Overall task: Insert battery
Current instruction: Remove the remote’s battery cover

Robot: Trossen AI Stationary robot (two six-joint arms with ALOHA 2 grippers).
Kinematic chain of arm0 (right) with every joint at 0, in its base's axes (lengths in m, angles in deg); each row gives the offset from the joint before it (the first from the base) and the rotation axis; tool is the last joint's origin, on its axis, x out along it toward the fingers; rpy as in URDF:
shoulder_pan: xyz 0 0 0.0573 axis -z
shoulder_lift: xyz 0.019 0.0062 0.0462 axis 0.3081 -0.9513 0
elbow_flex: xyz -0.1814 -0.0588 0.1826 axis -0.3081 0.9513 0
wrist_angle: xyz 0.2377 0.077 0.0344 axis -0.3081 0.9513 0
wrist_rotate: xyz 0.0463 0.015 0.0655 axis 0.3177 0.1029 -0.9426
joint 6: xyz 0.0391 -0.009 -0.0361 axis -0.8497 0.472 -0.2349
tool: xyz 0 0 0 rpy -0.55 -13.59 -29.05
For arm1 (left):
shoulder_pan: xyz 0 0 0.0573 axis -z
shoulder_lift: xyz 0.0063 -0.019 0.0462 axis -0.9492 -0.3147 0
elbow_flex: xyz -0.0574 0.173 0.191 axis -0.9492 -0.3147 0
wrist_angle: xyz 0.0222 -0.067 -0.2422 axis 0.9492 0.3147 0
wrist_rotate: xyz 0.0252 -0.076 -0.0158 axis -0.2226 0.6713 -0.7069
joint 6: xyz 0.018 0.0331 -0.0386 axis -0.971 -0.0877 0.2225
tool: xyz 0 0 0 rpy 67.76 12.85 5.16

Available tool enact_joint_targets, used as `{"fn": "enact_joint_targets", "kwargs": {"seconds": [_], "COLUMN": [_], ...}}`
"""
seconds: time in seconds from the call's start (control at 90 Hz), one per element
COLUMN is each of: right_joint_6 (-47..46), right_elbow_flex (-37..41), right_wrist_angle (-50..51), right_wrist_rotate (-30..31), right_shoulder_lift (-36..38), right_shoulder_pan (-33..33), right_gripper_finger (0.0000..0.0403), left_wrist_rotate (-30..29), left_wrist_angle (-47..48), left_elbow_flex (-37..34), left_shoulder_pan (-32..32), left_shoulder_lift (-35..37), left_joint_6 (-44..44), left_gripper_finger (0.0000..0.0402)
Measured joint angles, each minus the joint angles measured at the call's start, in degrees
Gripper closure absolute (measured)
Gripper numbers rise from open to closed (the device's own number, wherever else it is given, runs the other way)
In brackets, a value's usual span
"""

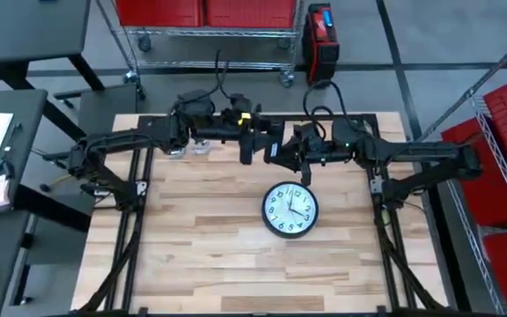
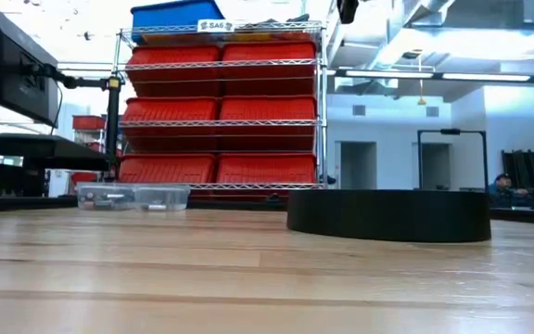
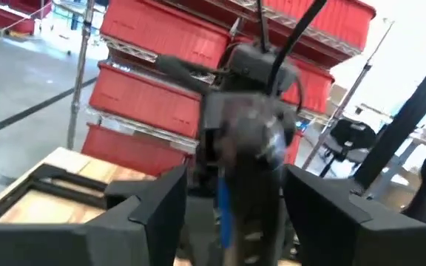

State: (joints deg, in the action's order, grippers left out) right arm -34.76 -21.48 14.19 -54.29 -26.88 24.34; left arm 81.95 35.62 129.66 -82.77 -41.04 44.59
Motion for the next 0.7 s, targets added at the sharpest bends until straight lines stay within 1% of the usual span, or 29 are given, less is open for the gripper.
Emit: {"fn": "enact_joint_targets", "kwargs": {"seconds": [0.1, 0.189, 0.256, 0.3, 0.378, 0.4, 0.567, 0.633, 0.7], "right_joint_6": [0.0, 0.0, 0.0, 0.0, -0.4, -0.8, -3.3, -4.1, -4.1], "right_elbow_flex": [0.0, 0.0, 0.0, 0.0, 0.1, 0.1, 0.1, 0.1, 0.1], "right_wrist_angle": [0.1, 0.2, 0.0, -0.1, -0.3, -0.6, -2.1, -3.7, -5.7], "right_wrist_rotate": [0.0, 0.0, 0.0, 0.0, 0.4, 0.4, -0.2, -0.3, -0.3], "right_shoulder_lift": [0.0, 0.0, 0.0, 0.0, 0.0, 0.0, 0.2, 0.2, 0.3], "right_shoulder_pan": [0.0, 0.0, 0.0, 0.0, 0.1, 0.1, 1.2, 1.7, 2.1], "right_gripper_finger": [0.0339, 0.0339, 0.0339, 0.0338, 0.0311, 0.03, 0.0219, 0.0198, 0.0188], "left_wrist_rotate": [0.0, -0.2, -0.4, -0.4, -0.4, -0.2, 0.2, 0.2, 0.2], "left_wrist_angle": [-0.2, 0.2, 0.0, -0.1, -0.2, -0.2, -0.3, -0.2, -0.1], "left_elbow_flex": [0.0, 0.0, 0.0, 0.0, 0.0, 0.0, 0.0, 0.0, 0.0], "left_shoulder_pan": [0.0, 0.0, -0.1, -0.2, -0.2, -0.2, -0.2, -0.2, -0.2], "left_shoulder_lift": [0.0, 0.0, 0.0, 0.0, 0.0, 0.0, 0.0, 0.0, 0.0], "left_joint_6": [-1.4, -3.3, -4.3, -5.2, -5.6, -5.8, -5.9, -5.5, -5.4], "left_gripper_finger": [0.0208, 0.0231, 0.0262, 0.0292, 0.0348, 0.0359, 0.036, 0.036, 0.036]}}
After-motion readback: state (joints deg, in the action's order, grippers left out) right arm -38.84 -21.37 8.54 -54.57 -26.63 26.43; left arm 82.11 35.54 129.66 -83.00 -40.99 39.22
